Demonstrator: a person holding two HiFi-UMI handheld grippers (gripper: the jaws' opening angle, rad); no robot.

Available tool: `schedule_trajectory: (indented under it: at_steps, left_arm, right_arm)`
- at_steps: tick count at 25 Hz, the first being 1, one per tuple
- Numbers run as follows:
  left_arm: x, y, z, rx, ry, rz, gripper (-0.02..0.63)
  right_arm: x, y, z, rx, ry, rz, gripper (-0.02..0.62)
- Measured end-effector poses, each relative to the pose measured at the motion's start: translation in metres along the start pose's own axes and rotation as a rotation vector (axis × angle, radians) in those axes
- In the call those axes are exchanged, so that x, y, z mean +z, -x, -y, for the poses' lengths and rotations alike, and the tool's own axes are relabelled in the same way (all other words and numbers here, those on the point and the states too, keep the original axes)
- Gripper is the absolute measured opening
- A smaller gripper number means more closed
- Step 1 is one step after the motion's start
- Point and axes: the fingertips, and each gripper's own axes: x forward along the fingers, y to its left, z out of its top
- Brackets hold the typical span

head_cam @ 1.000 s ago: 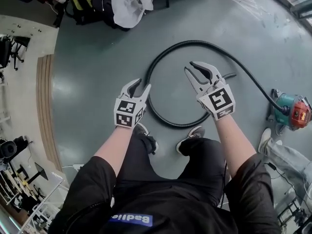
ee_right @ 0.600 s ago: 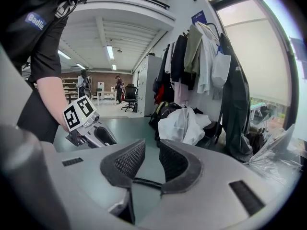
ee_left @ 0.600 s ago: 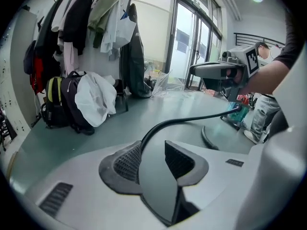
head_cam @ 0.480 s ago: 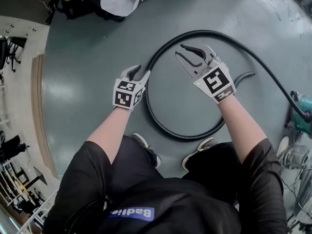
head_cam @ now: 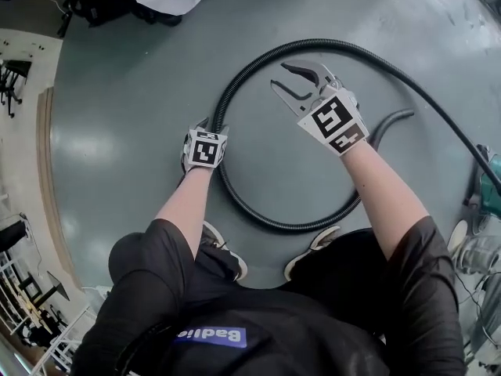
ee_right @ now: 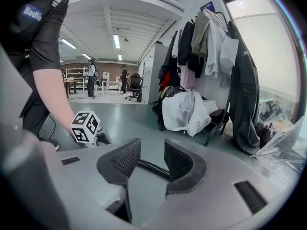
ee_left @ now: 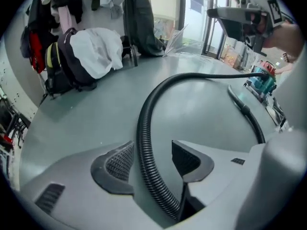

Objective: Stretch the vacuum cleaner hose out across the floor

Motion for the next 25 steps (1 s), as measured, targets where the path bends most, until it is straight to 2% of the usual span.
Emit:
schedule_trajectory:
  at_steps: [4, 7, 14, 17, 19, 25]
  left_arm:
    - [-0.046, -0.02, 0.006, 0.036, 0.071, -0.075, 0.275]
    - [-0.075, -0.028, 0.009, 0.055, 0.109, -0.141, 0.282]
    - [-0.126, -0.038, 0.019, -0.034, 0.166, -0.257, 0.281]
    - [-0.127, -0.031, 0.02, -0.08, 0.178, -0.279, 0.236]
    - [-0.118, -0.021, 0.016, -0.102, 0.163, -0.281, 0.232]
    - [-0.047, 0.047, -0.012, -0.112, -0.015, -0.216, 0.232]
  right_arm:
    - [-0.018, -0.007, -0.003, -0.012, 0.001, -0.038, 0.154]
    - [-0.025, -0.008, -0.007, -0.019, 0.001, -0.057, 0.155]
    - [-0.03, -0.016, -0.027, -0.002, 0.001, -0.095, 0.155]
    - [-0.029, -0.024, -0.041, 0.024, 0.032, -0.106, 0.155]
    - [-0.028, -0.034, -0.05, 0.044, 0.087, -0.113, 0.155]
    - [-0.045, -0.083, -0.075, 0.118, 0.318, -0.207, 0.155]
